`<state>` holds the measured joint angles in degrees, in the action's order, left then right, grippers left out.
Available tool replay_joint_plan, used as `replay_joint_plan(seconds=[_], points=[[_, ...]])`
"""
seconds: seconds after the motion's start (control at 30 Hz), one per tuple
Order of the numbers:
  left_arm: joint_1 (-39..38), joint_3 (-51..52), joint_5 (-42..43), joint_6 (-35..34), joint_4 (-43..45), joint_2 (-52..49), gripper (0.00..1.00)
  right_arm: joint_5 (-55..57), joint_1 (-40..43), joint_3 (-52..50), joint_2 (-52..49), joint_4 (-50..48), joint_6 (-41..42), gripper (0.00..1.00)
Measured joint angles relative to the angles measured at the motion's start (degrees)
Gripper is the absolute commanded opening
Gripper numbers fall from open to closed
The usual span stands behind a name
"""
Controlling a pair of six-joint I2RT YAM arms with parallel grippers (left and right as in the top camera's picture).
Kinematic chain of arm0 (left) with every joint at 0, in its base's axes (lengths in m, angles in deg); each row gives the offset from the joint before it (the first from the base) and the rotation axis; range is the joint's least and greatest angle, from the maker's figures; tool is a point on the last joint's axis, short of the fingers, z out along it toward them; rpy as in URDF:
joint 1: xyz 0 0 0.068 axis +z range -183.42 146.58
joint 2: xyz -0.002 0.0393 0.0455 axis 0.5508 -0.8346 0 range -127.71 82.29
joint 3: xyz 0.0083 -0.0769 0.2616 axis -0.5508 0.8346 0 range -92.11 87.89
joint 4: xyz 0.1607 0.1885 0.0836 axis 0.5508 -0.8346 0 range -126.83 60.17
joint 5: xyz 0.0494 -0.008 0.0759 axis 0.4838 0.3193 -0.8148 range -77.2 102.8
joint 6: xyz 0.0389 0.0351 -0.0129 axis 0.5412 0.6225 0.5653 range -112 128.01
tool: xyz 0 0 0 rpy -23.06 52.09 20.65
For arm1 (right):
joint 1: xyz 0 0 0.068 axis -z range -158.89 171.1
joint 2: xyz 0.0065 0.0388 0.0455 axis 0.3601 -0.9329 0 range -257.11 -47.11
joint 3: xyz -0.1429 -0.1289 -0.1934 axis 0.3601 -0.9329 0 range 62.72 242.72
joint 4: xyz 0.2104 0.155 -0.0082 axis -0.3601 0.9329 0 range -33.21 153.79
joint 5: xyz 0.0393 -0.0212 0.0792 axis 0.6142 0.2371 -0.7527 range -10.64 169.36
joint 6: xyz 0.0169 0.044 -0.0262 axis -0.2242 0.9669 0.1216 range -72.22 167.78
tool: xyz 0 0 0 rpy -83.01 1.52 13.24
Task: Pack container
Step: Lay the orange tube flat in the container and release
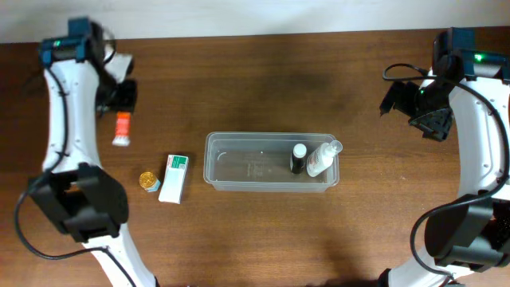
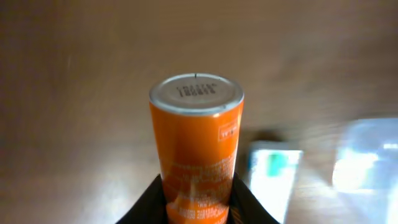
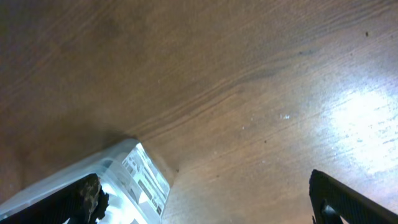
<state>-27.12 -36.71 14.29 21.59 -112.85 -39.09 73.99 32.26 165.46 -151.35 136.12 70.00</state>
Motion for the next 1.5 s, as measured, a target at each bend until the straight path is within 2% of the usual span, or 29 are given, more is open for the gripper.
replay_joint_plan(seconds=[0.13, 0.33, 0.5, 0.73, 0.9, 1.1, 1.37, 1.5], points=[[-8.52, -4.70, 2.47, 3.10, -1.09, 0.09, 0.03, -0.13, 0.02, 0.00, 0.00, -0.02, 0.02, 0.98], [-22.93, -4.63, 5.09, 10.99, -2.29, -0.07, 0.02, -0.13, 0.02, 0.00, 0.00, -0.02, 0.02, 0.99], [-30.32, -2.91, 5.86, 18.27, -3.43, -0.07, 0.00, -0.13, 0.00, 0.00, 0.00, -0.02, 0.00, 0.99], [-34.93, 4.20, 5.84, 32.04, -2.54, -0.09, 0.00, -0.13, 0.02, 0.00, 0.00, -0.02, 0.04, 0.99], [-36.44, 11.50, 5.81, 37.86, 3.61, -0.13, 0.00, -0.13, 0.02, 0.00, 0.00, -0.04, 0.00, 0.99], [-38.03, 18.25, 5.81, 41.68, 10.14, -0.13, 0.00, -0.13, 0.02, 0.00, 0.00, -0.02, 0.02, 0.98], [-40.24, 23.87, 5.81, 43.08, 20.74, -0.15, 0.01, -0.13, 0.02, 0.00, 0.00, -0.02, 0.04, 0.99], [-40.48, 25.99, 5.81, 43.30, 22.69, -0.15, 0.06, -0.13, 0.02, 0.00, 0.00, -0.02, 0.00, 0.99]])
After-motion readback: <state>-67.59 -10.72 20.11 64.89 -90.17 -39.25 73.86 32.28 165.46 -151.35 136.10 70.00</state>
